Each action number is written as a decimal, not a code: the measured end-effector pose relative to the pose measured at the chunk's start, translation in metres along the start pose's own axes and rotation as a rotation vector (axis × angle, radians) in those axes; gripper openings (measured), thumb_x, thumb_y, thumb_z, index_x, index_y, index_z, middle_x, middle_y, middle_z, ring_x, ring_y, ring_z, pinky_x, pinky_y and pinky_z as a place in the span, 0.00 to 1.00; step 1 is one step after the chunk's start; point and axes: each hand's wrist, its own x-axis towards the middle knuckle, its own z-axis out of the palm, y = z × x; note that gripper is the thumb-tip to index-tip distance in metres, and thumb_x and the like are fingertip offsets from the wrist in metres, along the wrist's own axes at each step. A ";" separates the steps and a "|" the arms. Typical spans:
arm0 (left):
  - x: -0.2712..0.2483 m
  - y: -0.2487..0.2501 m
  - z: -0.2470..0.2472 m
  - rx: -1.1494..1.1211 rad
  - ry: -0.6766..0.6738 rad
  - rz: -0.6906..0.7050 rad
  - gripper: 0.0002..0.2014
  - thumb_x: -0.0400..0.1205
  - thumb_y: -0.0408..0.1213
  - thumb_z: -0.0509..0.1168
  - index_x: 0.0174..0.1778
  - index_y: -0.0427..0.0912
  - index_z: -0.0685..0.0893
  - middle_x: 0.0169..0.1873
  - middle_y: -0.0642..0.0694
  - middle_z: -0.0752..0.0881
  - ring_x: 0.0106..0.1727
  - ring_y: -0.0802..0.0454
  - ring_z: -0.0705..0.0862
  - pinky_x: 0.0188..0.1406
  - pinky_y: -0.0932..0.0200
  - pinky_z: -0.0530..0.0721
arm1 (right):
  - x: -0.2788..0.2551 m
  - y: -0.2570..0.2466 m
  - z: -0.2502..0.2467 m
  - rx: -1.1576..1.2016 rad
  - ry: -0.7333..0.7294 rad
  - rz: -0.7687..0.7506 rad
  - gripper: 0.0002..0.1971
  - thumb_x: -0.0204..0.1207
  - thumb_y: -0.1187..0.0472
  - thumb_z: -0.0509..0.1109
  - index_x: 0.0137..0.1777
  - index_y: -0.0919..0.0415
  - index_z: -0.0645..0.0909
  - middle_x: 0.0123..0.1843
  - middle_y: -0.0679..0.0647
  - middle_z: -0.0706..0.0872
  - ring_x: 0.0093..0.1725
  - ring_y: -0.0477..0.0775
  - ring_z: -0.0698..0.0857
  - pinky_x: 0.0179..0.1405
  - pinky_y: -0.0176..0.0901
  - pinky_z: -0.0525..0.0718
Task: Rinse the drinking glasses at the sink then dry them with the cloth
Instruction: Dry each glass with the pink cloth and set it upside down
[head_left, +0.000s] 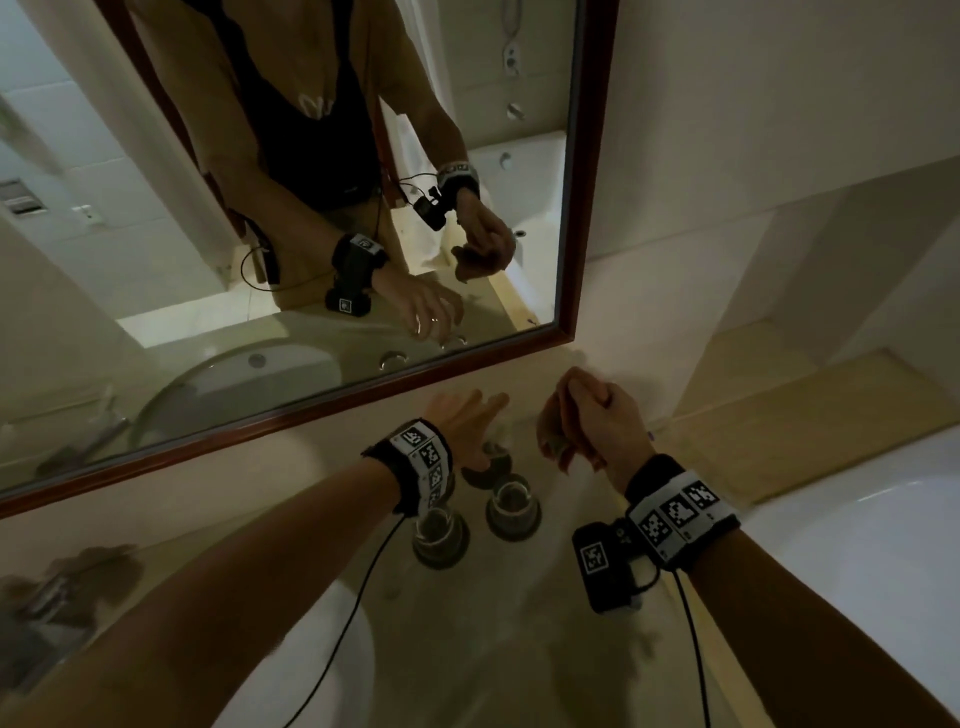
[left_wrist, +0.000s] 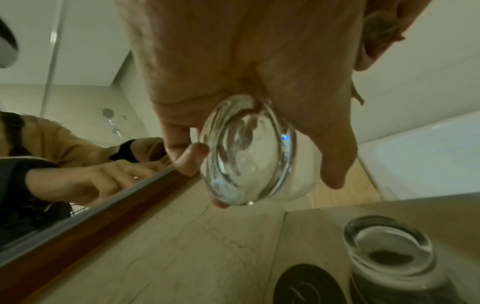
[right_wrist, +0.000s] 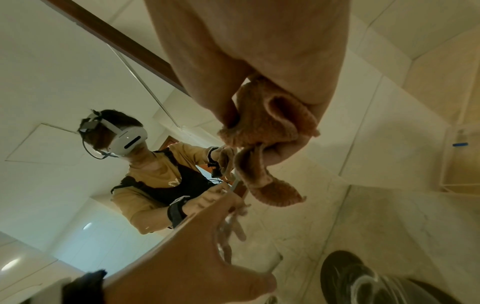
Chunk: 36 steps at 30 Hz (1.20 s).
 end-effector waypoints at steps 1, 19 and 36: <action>0.007 0.002 0.003 0.036 -0.022 0.002 0.43 0.73 0.53 0.72 0.79 0.49 0.58 0.69 0.42 0.71 0.60 0.40 0.78 0.52 0.49 0.76 | 0.006 0.002 -0.002 -0.004 0.007 0.010 0.11 0.84 0.53 0.65 0.49 0.61 0.81 0.39 0.56 0.86 0.35 0.51 0.83 0.29 0.39 0.80; 0.092 0.014 0.055 0.222 -0.313 0.041 0.29 0.79 0.42 0.68 0.76 0.47 0.66 0.66 0.40 0.75 0.63 0.38 0.78 0.59 0.45 0.76 | 0.071 0.032 -0.017 -0.082 0.069 0.106 0.15 0.82 0.52 0.66 0.58 0.65 0.80 0.50 0.61 0.87 0.50 0.60 0.87 0.44 0.47 0.86; 0.101 0.015 0.089 0.187 -0.270 0.002 0.22 0.80 0.39 0.67 0.70 0.45 0.74 0.68 0.43 0.74 0.69 0.40 0.73 0.69 0.43 0.71 | 0.088 0.051 -0.006 -0.136 0.077 0.078 0.16 0.82 0.50 0.66 0.57 0.64 0.80 0.50 0.60 0.86 0.50 0.59 0.85 0.45 0.46 0.81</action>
